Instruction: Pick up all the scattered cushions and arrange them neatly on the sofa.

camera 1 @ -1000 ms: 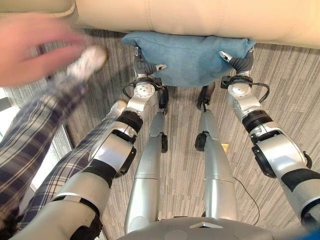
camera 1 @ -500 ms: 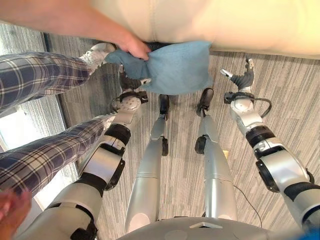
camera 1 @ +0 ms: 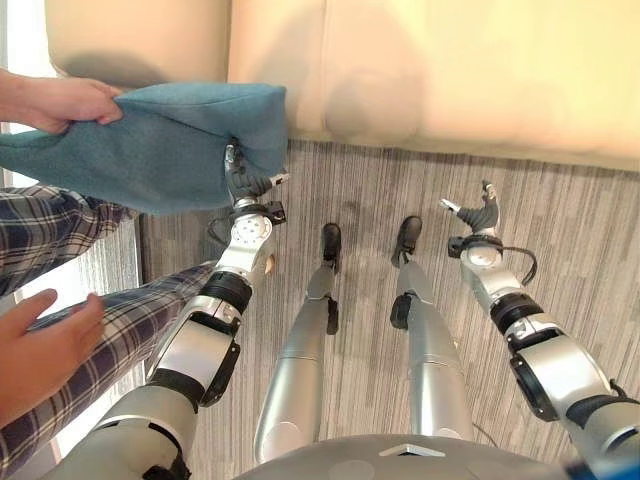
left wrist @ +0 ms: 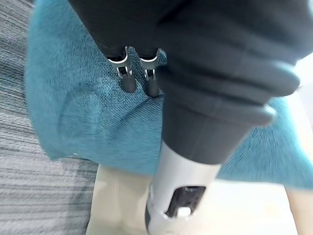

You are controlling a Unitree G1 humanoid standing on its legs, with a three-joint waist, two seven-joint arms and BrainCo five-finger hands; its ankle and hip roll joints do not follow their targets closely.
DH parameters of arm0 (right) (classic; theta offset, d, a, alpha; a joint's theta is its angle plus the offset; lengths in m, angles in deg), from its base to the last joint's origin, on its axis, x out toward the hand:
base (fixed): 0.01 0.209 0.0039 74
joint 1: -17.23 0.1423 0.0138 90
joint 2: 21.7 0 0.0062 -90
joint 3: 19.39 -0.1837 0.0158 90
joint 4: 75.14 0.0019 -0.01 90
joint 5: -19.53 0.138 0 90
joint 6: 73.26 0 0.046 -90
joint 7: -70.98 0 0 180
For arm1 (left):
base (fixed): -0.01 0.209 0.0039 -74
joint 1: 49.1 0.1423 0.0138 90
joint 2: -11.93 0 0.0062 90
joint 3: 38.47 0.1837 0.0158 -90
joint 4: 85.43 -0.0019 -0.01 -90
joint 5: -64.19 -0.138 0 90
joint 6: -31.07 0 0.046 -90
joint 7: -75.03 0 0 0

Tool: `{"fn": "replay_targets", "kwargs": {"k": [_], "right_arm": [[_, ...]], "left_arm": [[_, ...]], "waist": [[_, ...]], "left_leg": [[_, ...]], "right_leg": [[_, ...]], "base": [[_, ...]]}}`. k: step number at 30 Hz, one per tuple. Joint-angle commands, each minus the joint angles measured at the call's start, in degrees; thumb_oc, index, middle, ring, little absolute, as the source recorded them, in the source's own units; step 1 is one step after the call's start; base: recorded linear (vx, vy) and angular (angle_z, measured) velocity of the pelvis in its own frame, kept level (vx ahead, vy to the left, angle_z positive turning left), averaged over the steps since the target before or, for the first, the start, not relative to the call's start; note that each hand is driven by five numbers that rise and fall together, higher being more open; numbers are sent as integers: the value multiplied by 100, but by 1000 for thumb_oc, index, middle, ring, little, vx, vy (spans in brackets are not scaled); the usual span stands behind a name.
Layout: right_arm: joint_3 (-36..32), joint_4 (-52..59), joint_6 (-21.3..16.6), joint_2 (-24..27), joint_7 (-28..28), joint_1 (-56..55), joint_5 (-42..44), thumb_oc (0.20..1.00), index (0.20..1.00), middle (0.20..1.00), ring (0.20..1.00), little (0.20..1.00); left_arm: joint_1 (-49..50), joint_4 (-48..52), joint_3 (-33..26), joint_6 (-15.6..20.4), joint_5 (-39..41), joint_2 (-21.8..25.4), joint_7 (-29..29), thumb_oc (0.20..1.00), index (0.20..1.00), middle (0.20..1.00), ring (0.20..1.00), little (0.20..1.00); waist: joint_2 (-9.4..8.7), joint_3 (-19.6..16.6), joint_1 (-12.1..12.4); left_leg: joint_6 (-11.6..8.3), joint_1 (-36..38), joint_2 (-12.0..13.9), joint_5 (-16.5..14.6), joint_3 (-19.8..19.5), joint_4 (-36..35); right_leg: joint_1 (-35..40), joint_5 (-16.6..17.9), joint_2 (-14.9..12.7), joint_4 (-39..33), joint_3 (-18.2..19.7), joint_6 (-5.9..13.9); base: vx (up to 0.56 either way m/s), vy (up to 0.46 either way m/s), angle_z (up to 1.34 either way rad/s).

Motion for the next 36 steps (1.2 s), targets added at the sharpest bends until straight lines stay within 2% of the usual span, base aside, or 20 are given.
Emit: {"fn": "replay_targets", "kwargs": {"k": [1, 7, 8, 9, 10, 12, 14, 17, 24, 36], "right_arm": [[-18, -10, -12, 133, -104, 225, -93, 1000, 1000, 1000, 1000, 1000], [-115, -242, 78, -60, -495, -1011, -152, 1000, 1000, 1000, 1000, 1000], [-179, -285, 109, -55, -569, -1244, -204, 1000, 1000, 1000, 1000, 1000], [-179, -283, 109, -55, -569, -1247, -205, 1000, 1000, 1000, 1000, 1000], [-281, -406, 127, -53, -669, -1493, -261, 1000, 1000, 1000, 1000, 1000], [-328, -591, 165, -45, -776, -1673, -348, 1000, 1000, 1000, 1000, 1000], [-336, -656, 171, -34, -793, -1737, -389, 1000, 1000, 1000, 1000, 1000], [-375, -975, 241, 40, -985, -2012, -616, 1000, 1000, 1000, 1000, 1000], [-435, -1443, 347, 105, -1295, -2500, -1063, 1000, 1000, 1000, 1000, 1000], [-438, -1734, 363, -53, -1474, -2783, -1128, 1000, 1000, 1000, 1000, 1000]], "left_arm": [[-181, -433, 297, -313, -265, -630, -576, 1000, 1000, 1000, 1000, 1000], [1114, -951, 211, -481, -542, -788, -981, 1000, 1000, 1000, 1000, 1000], [1366, -1035, 164, -510, -588, -780, -1072, 1000, 1000, 1000, 1000, 1000], [1369, -1034, 165, -510, -588, -781, -1072, 1000, 1000, 1000, 1000, 1000], [1700, -1171, 66, -526, -668, -795, -1171, 1000, 1000, 1000, 1000, 1000], [1933, -1389, -51, -561, -775, -819, -1250, 1000, 1000, 1000, 1000, 1000], [2007, -1477, -81, -563, -808, -827, -1271, 1000, 1000, 1000, 1000, 1000], [2349, -1829, -251, -651, -1148, -807, -1419, 1000, 1000, 1000, 1000, 1000], [2987, -2320, -515, -783, -1807, -678, -1683, 1000, 1000, 1000, 1000, 1000], [3269, -2509, -639, -858, -2130, -646, -1788, 1000, 1000, 1000, 1000, 1000]], "waist": [[127, 443, -15], [22, 209, 59], [2, 167, 56], [3, 178, 57], [17, 98, 89], [33, -4, 107], [38, -30, 112], [63, -263, 132], [56, -671, 187], [10, -869, 226]], "left_leg": [[-272, 149, 139, -352, -456, -275], [-258, 1879, 104, -433, -482, -716], [-220, 2133, 53, -312, -453, -799], [-220, 2151, 53, -310, -454, -807], [-225, 2598, 63, -349, -437, -904], [-243, 2983, 103, -351, -437, -1070], [-258, 3102, 117, -332, -444, -1116], [-277, 3612, 163, -339, -439, -1281], [-298, 4258, 258, -461, -413, -1360], [-346, 4733, 318, -623, -384, -1360]], "right_leg": [[289, -536, -88, 126, -88, 578], [2167, -581, -44, -373, -313, 602], [2486, -480, -81, -486, -393, 565], [2504, -479, -80, -492, -395, 565], [3005, -555, -28, -598, -422, 552], [3411, -623, 20, -712, -457, 548], [3550, -654, 41, -754, -477, 545], [4061, -804, 141, -782, -518, 543], [4739, -976, 259, -850, -556, 532], [5285, -1118, 364, -970, -582, 507]], "base": [[-5, -41, -1], [53, -37, -1], [17, 14, 6], [58, 6, 9], [103, -15, 8], [119, -37, 3], [56, -33, 10], [80, -37, 9], [79, -23, -1], [50, -18, 0]]}}
